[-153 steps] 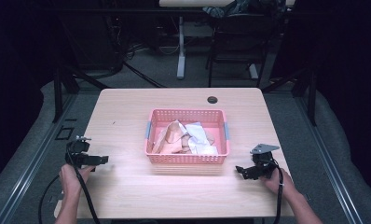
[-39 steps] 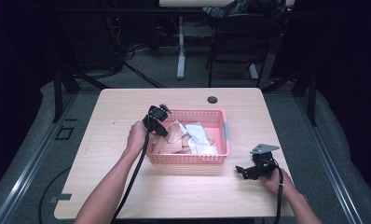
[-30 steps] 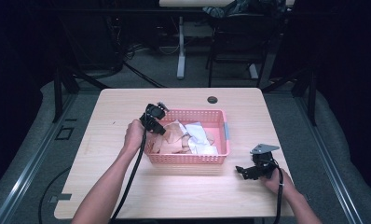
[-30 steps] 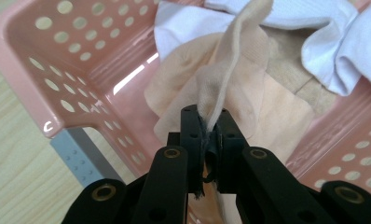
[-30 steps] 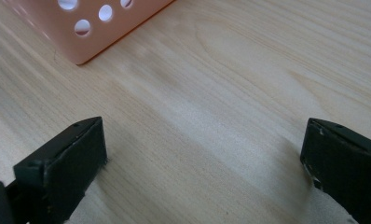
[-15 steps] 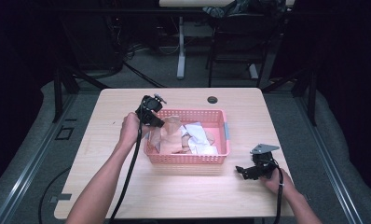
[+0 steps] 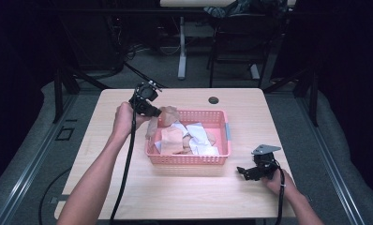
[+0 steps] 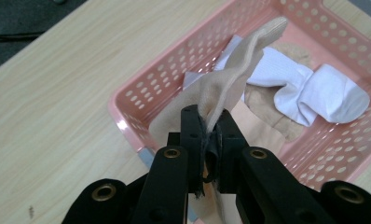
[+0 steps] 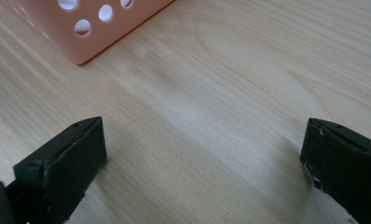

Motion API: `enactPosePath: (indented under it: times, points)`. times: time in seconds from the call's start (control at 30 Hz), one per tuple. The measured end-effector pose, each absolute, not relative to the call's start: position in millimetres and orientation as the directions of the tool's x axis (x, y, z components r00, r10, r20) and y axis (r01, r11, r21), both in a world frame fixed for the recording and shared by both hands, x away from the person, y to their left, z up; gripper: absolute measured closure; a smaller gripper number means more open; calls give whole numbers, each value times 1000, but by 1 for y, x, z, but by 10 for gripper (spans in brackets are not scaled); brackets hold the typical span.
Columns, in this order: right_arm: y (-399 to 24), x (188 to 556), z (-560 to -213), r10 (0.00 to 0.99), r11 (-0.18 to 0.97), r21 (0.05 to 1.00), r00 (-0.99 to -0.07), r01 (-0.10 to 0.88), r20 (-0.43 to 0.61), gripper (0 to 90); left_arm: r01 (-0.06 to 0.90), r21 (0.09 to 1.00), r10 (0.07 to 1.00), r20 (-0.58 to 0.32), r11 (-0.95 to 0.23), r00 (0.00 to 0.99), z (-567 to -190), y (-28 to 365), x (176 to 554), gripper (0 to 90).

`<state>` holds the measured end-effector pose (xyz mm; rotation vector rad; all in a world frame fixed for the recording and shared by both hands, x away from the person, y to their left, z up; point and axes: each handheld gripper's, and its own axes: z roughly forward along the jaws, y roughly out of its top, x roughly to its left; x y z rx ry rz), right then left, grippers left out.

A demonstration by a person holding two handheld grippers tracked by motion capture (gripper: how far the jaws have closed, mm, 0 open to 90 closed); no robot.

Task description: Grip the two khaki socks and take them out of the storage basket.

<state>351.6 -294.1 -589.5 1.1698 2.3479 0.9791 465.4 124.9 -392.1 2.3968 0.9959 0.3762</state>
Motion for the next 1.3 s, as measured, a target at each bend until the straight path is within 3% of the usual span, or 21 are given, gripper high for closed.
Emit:
enactPosePath:
  times: [0.37,0.7,0.97,1.3]
  points:
    - [-294,352,-589,798,427,708,-603,563,-1,0,588,589,766,85,-555,637,-362,163,463,843]
    - [-294,352,-589,798,427,707,-603,564,-1,0,637,573,813,94,-516,574,-358,203,461,842]
    - [-294,351,-589,799,426,706,-601,566,-1,0,691,524,845,111,-497,523,-371,236,462,842]
    - [-294,352,-589,798,424,709,-603,563,2,0,770,471,888,67,-430,455,-404,275,464,841]
